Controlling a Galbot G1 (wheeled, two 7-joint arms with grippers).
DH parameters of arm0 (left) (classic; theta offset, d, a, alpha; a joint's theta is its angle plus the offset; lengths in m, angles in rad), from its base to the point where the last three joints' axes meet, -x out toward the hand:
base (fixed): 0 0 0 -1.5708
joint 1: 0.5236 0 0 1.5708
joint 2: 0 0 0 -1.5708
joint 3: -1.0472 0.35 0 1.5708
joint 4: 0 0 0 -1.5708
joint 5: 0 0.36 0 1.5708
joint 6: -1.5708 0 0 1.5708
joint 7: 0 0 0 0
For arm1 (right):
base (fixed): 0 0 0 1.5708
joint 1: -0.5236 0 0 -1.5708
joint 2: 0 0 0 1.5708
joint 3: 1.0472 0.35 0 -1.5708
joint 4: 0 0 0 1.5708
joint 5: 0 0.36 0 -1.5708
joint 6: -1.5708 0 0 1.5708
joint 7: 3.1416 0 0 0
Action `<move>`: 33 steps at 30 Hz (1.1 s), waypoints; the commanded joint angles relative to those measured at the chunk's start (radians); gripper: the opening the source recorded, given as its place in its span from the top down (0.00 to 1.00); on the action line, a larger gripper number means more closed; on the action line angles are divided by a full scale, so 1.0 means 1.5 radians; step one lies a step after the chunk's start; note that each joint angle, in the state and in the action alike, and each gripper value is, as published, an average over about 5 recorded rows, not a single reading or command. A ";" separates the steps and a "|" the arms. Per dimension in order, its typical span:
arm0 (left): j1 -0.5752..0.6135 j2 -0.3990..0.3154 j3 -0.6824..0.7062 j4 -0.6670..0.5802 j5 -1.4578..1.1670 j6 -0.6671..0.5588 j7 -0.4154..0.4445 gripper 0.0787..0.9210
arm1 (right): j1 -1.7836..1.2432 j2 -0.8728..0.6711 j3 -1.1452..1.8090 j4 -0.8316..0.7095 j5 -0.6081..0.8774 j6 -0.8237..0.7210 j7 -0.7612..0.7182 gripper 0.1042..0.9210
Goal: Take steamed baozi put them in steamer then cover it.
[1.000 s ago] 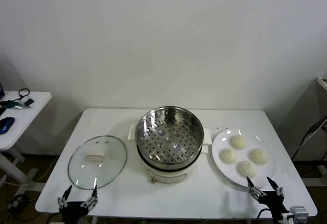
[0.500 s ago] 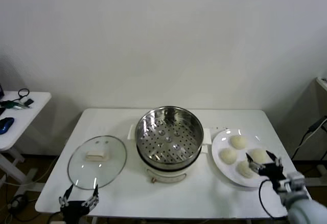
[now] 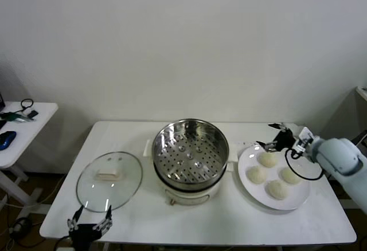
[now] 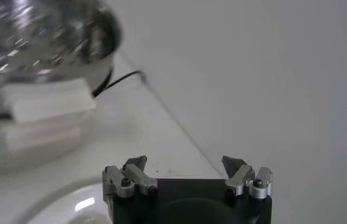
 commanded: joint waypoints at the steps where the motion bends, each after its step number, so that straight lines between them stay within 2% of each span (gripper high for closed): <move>1: 0.004 0.002 0.001 -0.002 0.000 -0.003 0.001 0.12 | 0.579 -0.012 -0.621 -0.184 -0.126 0.124 -0.321 0.12; 6: 0.003 0.001 0.001 0.001 0.003 -0.005 0.002 0.12 | 0.592 0.066 -0.675 -0.246 -0.109 0.108 -0.315 0.12; 16: 0.005 -0.006 0.007 0.006 0.015 -0.012 0.002 0.12 | 0.432 0.208 -0.571 -0.353 -0.119 0.046 -0.248 0.12; 33: 0.015 -0.021 0.013 0.004 0.034 -0.017 0.000 0.12 | 0.275 0.270 -0.402 -0.462 -0.203 0.068 -0.229 0.12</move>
